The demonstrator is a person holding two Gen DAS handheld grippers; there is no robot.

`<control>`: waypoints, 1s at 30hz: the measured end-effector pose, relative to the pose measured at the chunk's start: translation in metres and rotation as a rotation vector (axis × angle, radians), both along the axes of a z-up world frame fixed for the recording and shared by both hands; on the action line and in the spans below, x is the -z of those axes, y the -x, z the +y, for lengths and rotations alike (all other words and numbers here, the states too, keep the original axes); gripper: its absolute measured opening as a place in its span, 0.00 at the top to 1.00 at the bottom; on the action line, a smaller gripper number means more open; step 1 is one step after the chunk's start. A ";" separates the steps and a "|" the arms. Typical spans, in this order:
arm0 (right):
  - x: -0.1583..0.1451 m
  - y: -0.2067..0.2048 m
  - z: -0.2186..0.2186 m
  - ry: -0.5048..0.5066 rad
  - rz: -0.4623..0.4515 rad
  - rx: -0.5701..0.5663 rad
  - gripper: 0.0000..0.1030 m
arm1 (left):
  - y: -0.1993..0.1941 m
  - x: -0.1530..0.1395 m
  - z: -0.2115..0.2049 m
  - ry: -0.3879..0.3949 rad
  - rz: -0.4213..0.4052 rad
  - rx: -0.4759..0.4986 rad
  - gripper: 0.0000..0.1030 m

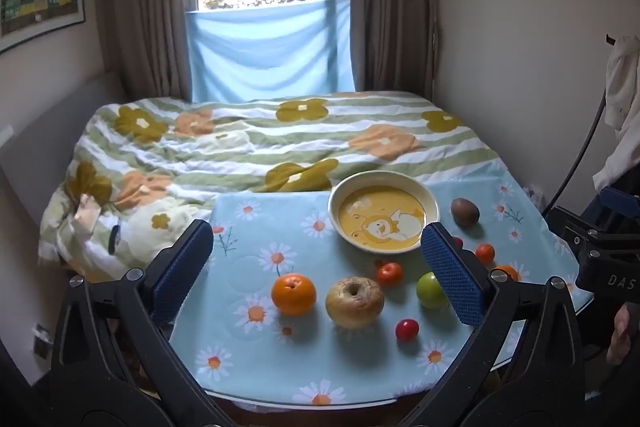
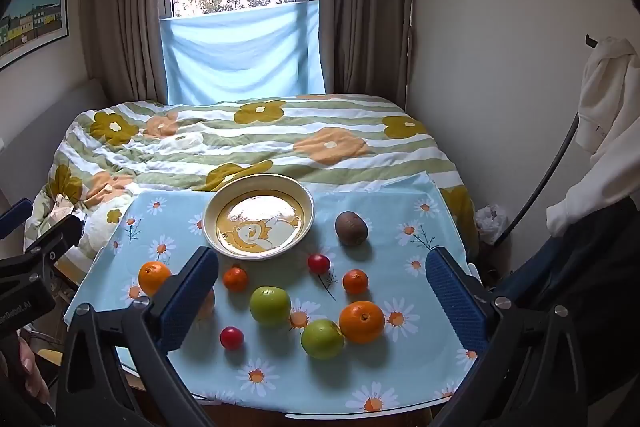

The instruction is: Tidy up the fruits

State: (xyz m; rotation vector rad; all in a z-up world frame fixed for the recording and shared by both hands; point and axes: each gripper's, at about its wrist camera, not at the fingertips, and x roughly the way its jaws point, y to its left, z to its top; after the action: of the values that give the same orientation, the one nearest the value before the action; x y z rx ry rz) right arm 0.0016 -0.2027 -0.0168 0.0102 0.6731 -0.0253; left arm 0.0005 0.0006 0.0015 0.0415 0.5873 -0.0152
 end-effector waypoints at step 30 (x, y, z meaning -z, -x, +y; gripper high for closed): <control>0.001 0.003 0.002 0.013 -0.002 0.002 0.00 | 0.004 0.005 0.005 0.001 -0.018 -0.009 0.00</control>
State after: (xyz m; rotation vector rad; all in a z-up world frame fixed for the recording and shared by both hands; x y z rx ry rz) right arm -0.0012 -0.2004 -0.0174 -0.0014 0.6708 -0.0315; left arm -0.0039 0.0053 -0.0033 0.0382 0.5697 -0.0068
